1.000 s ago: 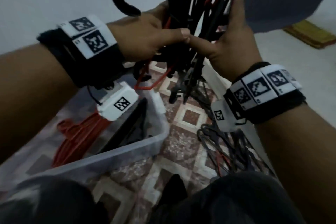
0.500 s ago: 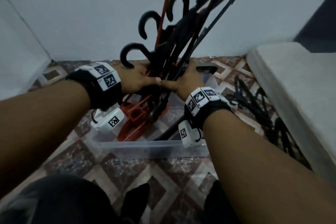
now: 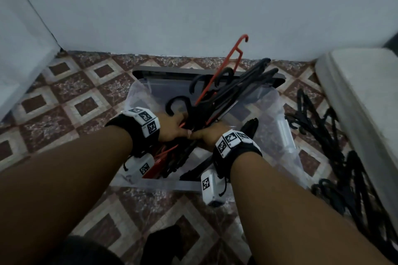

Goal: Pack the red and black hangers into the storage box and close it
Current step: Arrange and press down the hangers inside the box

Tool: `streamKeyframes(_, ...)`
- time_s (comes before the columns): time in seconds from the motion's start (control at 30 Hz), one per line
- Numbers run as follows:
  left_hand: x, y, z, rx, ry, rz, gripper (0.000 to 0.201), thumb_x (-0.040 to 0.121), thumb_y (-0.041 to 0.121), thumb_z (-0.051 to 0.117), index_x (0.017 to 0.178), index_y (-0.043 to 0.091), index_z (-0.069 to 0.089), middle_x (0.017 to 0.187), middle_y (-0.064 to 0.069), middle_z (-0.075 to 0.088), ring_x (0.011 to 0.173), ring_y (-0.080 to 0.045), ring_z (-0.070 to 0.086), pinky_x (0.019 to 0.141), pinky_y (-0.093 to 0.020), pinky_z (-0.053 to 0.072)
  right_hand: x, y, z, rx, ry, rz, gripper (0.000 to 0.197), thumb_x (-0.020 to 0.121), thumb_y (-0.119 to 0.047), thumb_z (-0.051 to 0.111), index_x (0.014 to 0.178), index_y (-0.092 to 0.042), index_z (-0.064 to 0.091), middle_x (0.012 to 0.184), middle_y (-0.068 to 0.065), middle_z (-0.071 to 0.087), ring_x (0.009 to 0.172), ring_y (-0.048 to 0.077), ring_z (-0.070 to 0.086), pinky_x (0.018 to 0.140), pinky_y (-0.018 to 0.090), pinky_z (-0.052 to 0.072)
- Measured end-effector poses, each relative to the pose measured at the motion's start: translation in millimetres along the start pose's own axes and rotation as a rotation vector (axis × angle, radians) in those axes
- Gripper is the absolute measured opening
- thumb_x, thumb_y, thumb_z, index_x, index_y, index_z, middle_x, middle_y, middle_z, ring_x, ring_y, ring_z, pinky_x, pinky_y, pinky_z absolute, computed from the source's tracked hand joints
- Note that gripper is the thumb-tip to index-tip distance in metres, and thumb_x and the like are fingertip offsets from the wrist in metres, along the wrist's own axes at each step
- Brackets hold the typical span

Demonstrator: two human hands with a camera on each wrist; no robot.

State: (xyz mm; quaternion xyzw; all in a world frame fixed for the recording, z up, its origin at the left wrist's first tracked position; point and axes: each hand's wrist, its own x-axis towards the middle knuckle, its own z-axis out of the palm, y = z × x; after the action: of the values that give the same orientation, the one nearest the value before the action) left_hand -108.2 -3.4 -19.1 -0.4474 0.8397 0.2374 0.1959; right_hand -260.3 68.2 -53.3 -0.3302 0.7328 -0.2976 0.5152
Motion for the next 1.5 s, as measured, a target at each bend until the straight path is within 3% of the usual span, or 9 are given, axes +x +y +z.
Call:
streamKeyframes(0.2,16.0,-15.5,22.9,0.027,-0.098,-0.017,0.076,0.089,0.063,0.054,0.15,0.026,0.031,0.145,-0.008,0.049,0.124,-0.028,0.051,0.105,-0.037,0.041,13.8,-2.5,-10.8,0.284,0.033,0.171,0.008,0.069,-0.004,0.07,0.077,-0.001,0.069,0.078,0.019,0.069,0.086,0.038,0.069,0.084,0.056,0.057)
streamKeyframes(0.33,15.2,-19.7,28.9,-0.078,-0.015,0.031,0.04,0.089,0.045,0.063,0.126,0.032,0.054,0.113,0.012,0.061,0.09,-0.013,0.055,0.08,-0.023,0.039,9.7,-2.7,-24.0,0.466,0.062,0.183,0.009,0.082,-0.006,0.058,0.074,-0.009,0.06,0.062,0.009,0.064,0.065,0.028,0.065,0.065,0.04,0.057)
streamKeyframes(0.47,12.8,-16.9,28.5,-0.341,0.01,-0.021,0.021,0.089,0.015,0.051,0.087,0.032,0.064,0.089,-0.004,0.072,0.07,-0.017,0.069,0.066,-0.027,0.058,2.5,-4.9,-31.6,0.583,0.025,0.202,0.01,0.093,-0.01,0.05,0.085,-0.01,0.056,0.08,0.01,0.062,0.073,0.027,0.061,0.066,0.037,0.052)
streamKeyframes(0.67,5.7,2.6,23.5,-0.43,-0.012,0.011,0.021,0.098,0.028,0.05,0.116,0.032,0.06,0.096,0.003,0.071,0.071,-0.013,0.07,0.063,-0.025,0.059,-4.1,0.2,-44.0,0.503,-0.045,0.215,0.014,0.097,-0.026,0.051,0.089,-0.017,0.057,0.1,0.01,0.062,0.097,0.03,0.06,0.092,0.042,0.047)
streamKeyframes(0.83,3.0,13.2,10.1,-0.291,-0.03,0.107,0.036,0.094,0.035,0.059,0.13,0.035,0.057,0.112,0.013,0.058,0.101,-0.011,0.056,0.083,-0.019,0.038,1.0,2.7,-55.5,0.41,0.087,0.17,0.033,0.092,-0.043,0.063,0.086,-0.011,0.067,0.07,0.008,0.071,0.055,0.021,0.065,0.051,0.031,0.053)
streamKeyframes(1.03,-21.7,16.8,-20.5,-0.765,0.021,0.1,0.038,0.089,0.064,0.051,0.116,0.041,0.064,0.115,0.008,0.067,0.097,-0.009,0.062,0.08,-0.026,0.048,-7.8,-11.0,-68.3,0.467,0.088,0.045,0.025,0.096,-0.033,0.06,0.097,-0.008,0.058,0.077,0.014,0.069,0.055,0.026,0.07,0.047,0.031,0.053)
streamKeyframes(1.13,-36.2,22.2,-31.4,-0.402,-0.007,0.225,0.034,0.083,0.062,0.064,0.112,0.046,0.06,0.1,0.02,0.066,0.092,-0.003,0.063,0.076,-0.023,0.044,-19.2,-20.7,-74.1,0.473,0.061,-0.034,0.019,0.098,-0.026,0.059,0.098,-0.008,0.052,0.082,0.019,0.066,0.061,0.031,0.073,0.05,0.036,0.057)
streamKeyframes(1.27,-39.2,39.8,-44.8,0.019,0.347,0.195,0.018,0.093,0.027,0.059,0.102,0.017,0.072,0.094,0.004,0.068,0.085,-0.015,0.06,0.071,-0.023,0.037,-32.9,-29.4,-84.6,0.419,0.115,-0.094,0.015,0.098,-0.023,0.06,0.093,-0.011,0.051,0.087,0.016,0.061,0.062,0.031,0.073,0.057,0.041,0.059)
streamKeyframes(1.5,-41.1,48.1,-36.8,0.021,0.164,0.046,0.066,0.08,0.063,0.065,0.134,0.028,0.053,0.122,0.003,0.062,0.107,-0.022,0.06,0.088,-0.029,0.045,-51.8,-36.2,-104.4,0.434,0.176,-0.179,0.017,0.097,-0.022,0.062,0.102,-0.011,0.051,0.073,0.009,0.052,0.065,0.031,0.072,0.068,0.046,0.062)
